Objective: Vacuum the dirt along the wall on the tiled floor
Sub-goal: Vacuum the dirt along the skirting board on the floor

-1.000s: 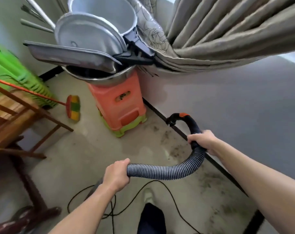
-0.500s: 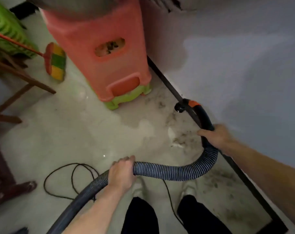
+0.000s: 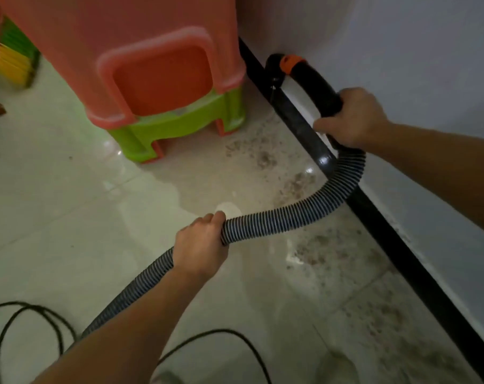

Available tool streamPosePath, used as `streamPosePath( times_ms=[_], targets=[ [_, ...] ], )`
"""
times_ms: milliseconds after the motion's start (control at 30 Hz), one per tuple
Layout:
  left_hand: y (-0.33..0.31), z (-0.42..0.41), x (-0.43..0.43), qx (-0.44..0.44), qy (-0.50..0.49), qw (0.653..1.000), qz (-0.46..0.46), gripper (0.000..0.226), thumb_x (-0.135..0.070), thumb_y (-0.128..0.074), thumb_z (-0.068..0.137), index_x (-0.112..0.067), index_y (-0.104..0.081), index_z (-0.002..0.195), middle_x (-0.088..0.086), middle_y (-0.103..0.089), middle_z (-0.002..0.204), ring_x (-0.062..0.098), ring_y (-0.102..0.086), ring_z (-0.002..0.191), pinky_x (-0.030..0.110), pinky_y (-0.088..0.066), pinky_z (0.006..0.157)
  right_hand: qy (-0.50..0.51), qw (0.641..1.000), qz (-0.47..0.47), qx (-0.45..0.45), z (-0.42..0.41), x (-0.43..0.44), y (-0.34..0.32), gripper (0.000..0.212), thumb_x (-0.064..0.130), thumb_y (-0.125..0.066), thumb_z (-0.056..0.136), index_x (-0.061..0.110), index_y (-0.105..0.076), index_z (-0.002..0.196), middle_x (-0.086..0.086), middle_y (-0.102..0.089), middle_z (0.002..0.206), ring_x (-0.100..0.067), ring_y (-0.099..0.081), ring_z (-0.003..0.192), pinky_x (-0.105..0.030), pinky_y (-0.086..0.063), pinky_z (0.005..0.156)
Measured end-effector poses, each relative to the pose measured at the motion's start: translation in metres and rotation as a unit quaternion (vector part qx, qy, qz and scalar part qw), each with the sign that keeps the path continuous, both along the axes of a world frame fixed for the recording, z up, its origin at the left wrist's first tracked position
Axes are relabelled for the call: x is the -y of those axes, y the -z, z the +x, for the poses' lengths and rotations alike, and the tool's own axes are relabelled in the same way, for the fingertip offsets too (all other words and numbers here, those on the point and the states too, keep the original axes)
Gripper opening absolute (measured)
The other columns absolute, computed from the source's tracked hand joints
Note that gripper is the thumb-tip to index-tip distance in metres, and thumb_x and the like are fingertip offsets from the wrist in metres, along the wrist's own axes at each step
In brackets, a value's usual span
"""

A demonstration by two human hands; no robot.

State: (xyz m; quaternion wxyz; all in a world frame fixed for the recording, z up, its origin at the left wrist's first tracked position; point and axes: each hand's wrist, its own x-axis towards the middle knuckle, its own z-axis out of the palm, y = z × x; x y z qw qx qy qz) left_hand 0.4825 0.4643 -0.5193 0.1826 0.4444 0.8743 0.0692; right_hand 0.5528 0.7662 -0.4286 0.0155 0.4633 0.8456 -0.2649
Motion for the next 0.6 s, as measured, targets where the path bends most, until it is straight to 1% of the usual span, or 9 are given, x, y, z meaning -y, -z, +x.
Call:
streamPosePath(
  times_ms=[67,133,200,233,333,467,533,600],
  targets=[
    [0.023,-0.024,-0.012,-0.028,0.02,0.999,0.012,0.023,-0.026,-0.061,0.085,-0.019,-0.051,0.104,-0.001,-0.063,0.097,0.024,-0.061,0.091,0.033,-0.043,0.066,-0.028,0.999,0.027,0.009,-0.017,-0.007,0.018,0.051,0.03,-0.076,0.078,0.006,-0.058,0.119,-0.015,-0.063,0.105,-0.03,-0.061,0.091,-0.034,-0.048,0.074],
    [0.042,-0.044,-0.023,-0.059,0.055,0.997,0.019,0.023,-0.028,-0.059,0.086,-0.02,-0.05,0.106,0.0,-0.062,0.099,0.024,-0.061,0.092,0.032,-0.039,0.064,-0.059,0.996,0.059,0.022,-0.022,-0.009,0.029,0.06,0.032,-0.075,0.079,0.01,-0.053,0.13,-0.017,-0.062,0.115,-0.033,-0.061,0.097,-0.034,-0.047,0.076],
    [0.057,-0.055,-0.034,-0.091,0.106,0.99,0.02,0.024,-0.031,-0.056,0.088,-0.02,-0.048,0.109,0.0,-0.062,0.101,0.024,-0.061,0.093,0.033,-0.04,0.066,-0.082,0.993,0.081,0.028,-0.016,-0.006,0.036,0.07,0.033,-0.075,0.08,0.015,-0.046,0.141,-0.017,-0.062,0.122,-0.035,-0.061,0.103,-0.037,-0.048,0.079],
    [0.064,-0.058,-0.04,-0.107,0.136,0.985,0.022,0.025,-0.031,-0.055,0.089,-0.02,-0.047,0.11,0.0,-0.062,0.102,0.024,-0.061,0.093,0.033,-0.042,0.067,-0.086,0.992,0.093,0.031,-0.01,-0.003,0.036,0.072,0.033,-0.075,0.081,0.017,-0.044,0.143,-0.016,-0.062,0.122,-0.035,-0.061,0.103,-0.037,-0.048,0.078],
    [0.083,-0.059,-0.06,-0.143,0.229,0.962,0.033,0.024,-0.031,-0.051,0.091,-0.02,-0.045,0.111,0.001,-0.06,0.104,0.024,-0.06,0.093,0.033,-0.041,0.068,-0.078,0.989,0.12,0.039,0.015,0.008,0.036,0.069,0.034,-0.075,0.08,0.022,-0.046,0.142,-0.016,-0.063,0.118,-0.034,-0.061,0.099,-0.035,-0.047,0.075],
    [0.092,-0.046,-0.082,-0.167,0.334,0.927,0.04,0.027,-0.032,-0.051,0.09,-0.018,-0.044,0.112,0.004,-0.059,0.104,0.028,-0.061,0.09,0.035,-0.039,0.066,-0.037,0.989,0.136,0.052,0.065,0.035,0.039,0.064,0.038,-0.076,0.078,0.025,-0.051,0.136,-0.013,-0.065,0.115,-0.033,-0.061,0.099,-0.039,-0.051,0.081],
    [0.088,-0.03,-0.082,-0.16,0.375,0.912,0.039,0.027,-0.033,-0.051,0.09,-0.018,-0.044,0.112,0.004,-0.06,0.103,0.028,-0.061,0.089,0.034,-0.038,0.066,-0.014,0.988,0.129,0.087,0.089,0.054,0.032,0.062,0.041,-0.075,0.076,0.024,-0.053,0.131,-0.012,-0.065,0.111,-0.033,-0.062,0.097,-0.04,-0.053,0.081],
    [0.087,-0.01,-0.078,-0.132,0.407,0.903,0.032,0.029,-0.035,-0.052,0.09,-0.018,-0.044,0.112,0.005,-0.061,0.102,0.029,-0.062,0.089,0.035,-0.04,0.067,0.011,0.983,0.115,0.146,0.11,0.07,0.021,0.057,0.046,-0.075,0.074,0.022,-0.054,0.123,-0.01,-0.063,0.105,-0.031,-0.061,0.092,-0.04,-0.054,0.079]
  ],
)
